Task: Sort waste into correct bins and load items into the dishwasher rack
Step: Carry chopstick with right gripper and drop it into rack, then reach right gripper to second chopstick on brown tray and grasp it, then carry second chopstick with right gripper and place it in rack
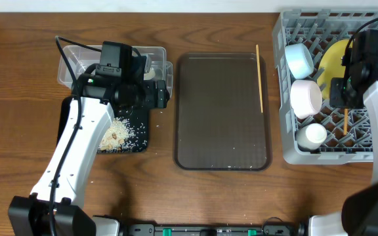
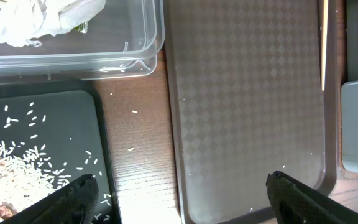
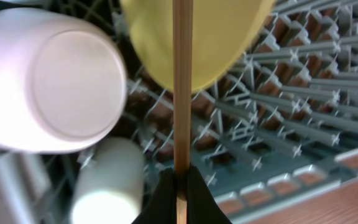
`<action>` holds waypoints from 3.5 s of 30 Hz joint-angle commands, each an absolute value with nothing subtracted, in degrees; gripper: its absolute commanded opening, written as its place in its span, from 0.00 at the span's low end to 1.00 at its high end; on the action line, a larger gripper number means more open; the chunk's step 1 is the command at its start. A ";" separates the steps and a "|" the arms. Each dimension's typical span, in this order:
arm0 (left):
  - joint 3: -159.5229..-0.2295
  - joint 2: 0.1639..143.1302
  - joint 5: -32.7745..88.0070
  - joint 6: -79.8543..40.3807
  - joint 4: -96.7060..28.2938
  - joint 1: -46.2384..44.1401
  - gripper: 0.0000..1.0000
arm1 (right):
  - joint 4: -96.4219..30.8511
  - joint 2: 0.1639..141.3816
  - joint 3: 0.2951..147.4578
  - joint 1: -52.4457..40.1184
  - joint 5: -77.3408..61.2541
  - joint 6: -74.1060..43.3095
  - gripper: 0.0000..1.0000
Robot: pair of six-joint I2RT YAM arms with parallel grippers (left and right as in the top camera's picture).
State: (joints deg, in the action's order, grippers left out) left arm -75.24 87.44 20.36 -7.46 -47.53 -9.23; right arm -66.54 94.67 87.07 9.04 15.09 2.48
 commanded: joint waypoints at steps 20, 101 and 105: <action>-75.88 87.77 19.84 -7.33 -47.53 -9.45 0.89 | -53.78 101.45 97.12 3.64 -16.75 -3.79 0.48; -75.88 87.77 19.84 -7.33 -47.53 -9.45 0.89 | -40.29 130.93 97.06 -15.46 8.84 -18.94 0.16; -75.88 87.77 19.84 -7.33 -47.53 -9.45 0.89 | -40.56 130.93 97.06 -15.66 4.45 -18.35 0.01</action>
